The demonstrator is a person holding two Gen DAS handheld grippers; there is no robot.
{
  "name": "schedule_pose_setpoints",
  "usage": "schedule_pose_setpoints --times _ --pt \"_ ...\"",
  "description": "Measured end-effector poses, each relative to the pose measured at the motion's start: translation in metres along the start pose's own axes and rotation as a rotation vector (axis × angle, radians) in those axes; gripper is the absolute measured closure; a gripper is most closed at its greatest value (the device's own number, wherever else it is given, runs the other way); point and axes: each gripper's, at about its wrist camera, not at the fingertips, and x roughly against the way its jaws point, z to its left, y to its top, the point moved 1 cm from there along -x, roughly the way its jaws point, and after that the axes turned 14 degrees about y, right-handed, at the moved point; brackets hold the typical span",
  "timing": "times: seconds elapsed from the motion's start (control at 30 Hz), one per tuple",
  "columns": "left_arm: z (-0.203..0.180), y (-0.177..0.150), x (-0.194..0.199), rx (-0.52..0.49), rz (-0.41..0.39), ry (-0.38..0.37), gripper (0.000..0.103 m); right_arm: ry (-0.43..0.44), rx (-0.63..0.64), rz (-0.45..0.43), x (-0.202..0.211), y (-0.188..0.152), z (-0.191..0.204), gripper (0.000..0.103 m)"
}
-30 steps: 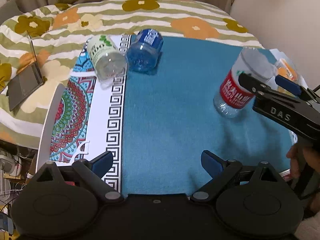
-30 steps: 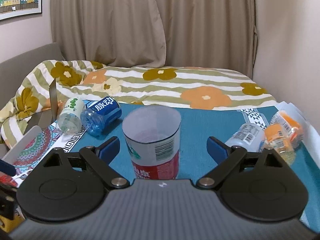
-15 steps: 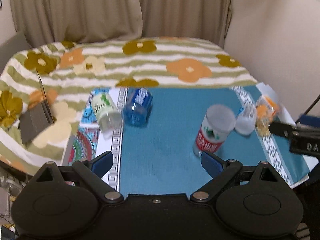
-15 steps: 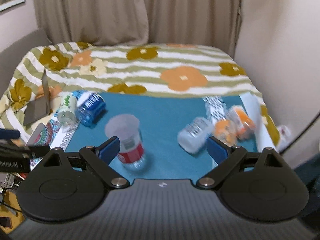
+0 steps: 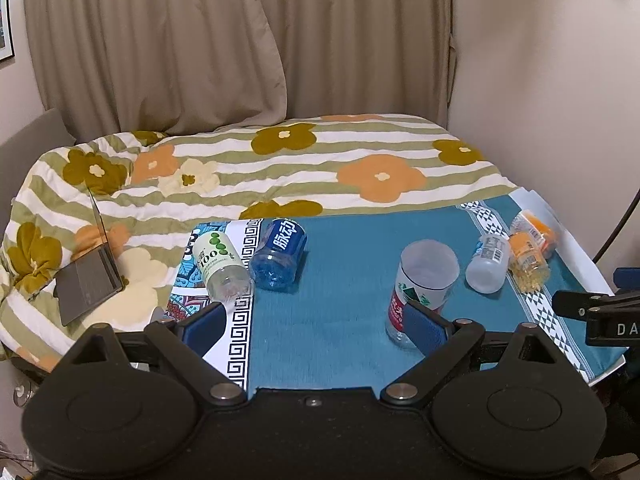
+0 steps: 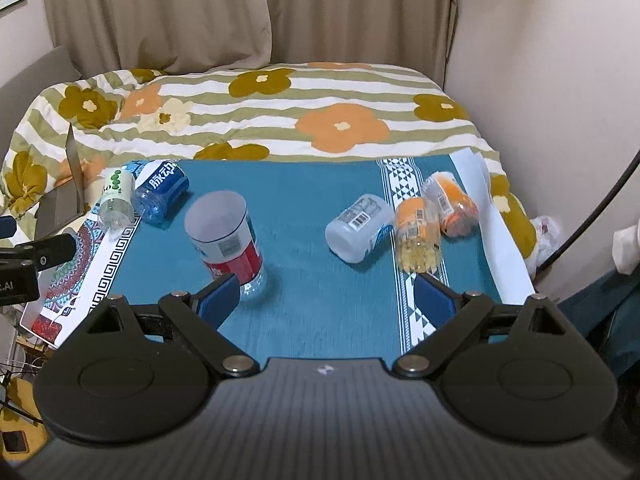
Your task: Flip cup upright
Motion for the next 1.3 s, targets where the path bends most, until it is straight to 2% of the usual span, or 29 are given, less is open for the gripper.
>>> schedule_pose_setpoints --times 0.6,1.3 --pt "-0.0015 0.0006 0.0035 -0.02 -0.031 -0.004 0.006 -0.011 -0.019 0.004 -0.0006 -0.0017 -0.0049 0.0" --pt "-0.0036 0.0012 0.0002 -0.026 -0.027 -0.001 0.006 -0.006 -0.026 0.012 -0.0055 -0.0034 -0.0027 0.0"
